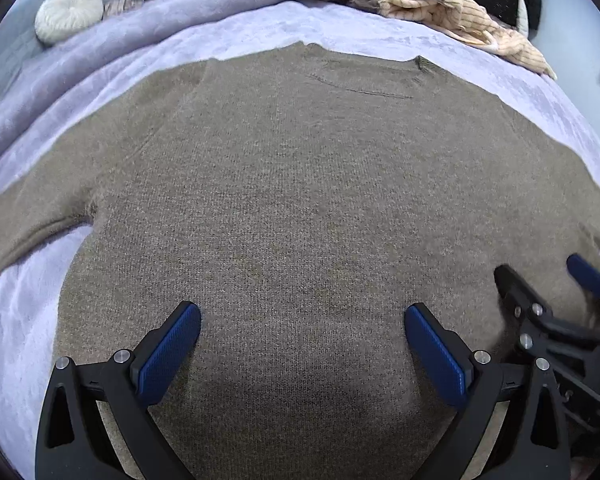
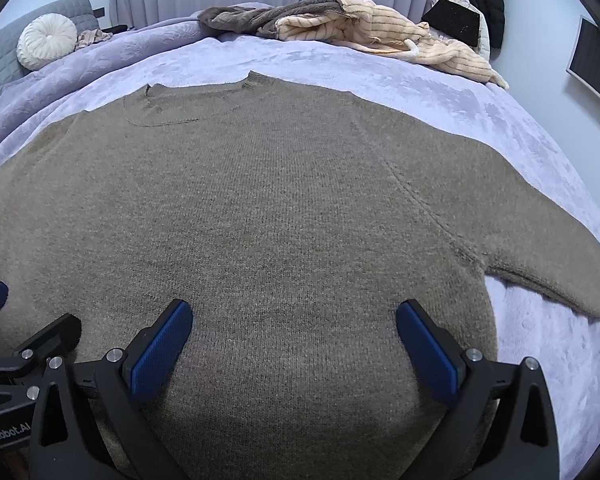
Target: Fold small clothes
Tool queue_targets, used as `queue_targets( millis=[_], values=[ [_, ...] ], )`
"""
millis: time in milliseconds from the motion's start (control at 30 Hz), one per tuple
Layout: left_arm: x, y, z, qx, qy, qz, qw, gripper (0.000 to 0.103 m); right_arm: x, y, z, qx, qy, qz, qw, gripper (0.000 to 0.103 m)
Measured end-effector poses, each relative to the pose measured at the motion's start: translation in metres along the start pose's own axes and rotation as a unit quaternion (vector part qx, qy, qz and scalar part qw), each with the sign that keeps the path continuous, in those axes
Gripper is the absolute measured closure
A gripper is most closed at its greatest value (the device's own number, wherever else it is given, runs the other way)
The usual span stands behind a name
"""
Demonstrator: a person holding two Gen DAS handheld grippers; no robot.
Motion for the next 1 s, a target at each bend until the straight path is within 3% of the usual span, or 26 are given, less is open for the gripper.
queue_targets(
  millis=[233,433,500,633,733,1000],
  values=[
    [0.005,-0.001,-0.001,0.000,0.026,0.002,0.9997,0.001,0.005,-0.001,-0.003,-0.013,0.057,0.028,0.998,0.001],
    [0.002,0.003,0.005,-0.019,0.076,0.002,0.9969,0.001,0.004,0.004,-0.001,-0.042,0.113,0.045,0.992,0.001],
    [-0.006,0.007,0.011,-0.032,0.068,0.007,0.9971,0.001,-0.007,0.004,0.005,-0.048,0.098,0.047,0.993,0.001],
    [-0.025,0.013,0.025,-0.037,0.042,0.035,0.9978,0.001,-0.032,0.000,0.019,-0.055,0.053,0.011,0.997,0.001],
    [-0.038,0.008,0.037,-0.033,0.031,0.036,0.9983,0.001,-0.046,-0.001,0.031,-0.063,0.030,-0.005,0.998,0.001],
    [-0.056,-0.020,0.045,-0.010,0.018,0.039,0.9990,0.001,-0.067,-0.026,0.044,-0.034,0.008,-0.004,0.999,0.001]
  ],
)
Point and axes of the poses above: each gripper's, at about its wrist camera, not at the fingertips, and x roughly the way its jaws point, y to its left, z to its top, the point moved 9 cm from there along x, roughly the way its jaws point, and after that the axes turned 1 degree about -z, right-handed, at the moved point
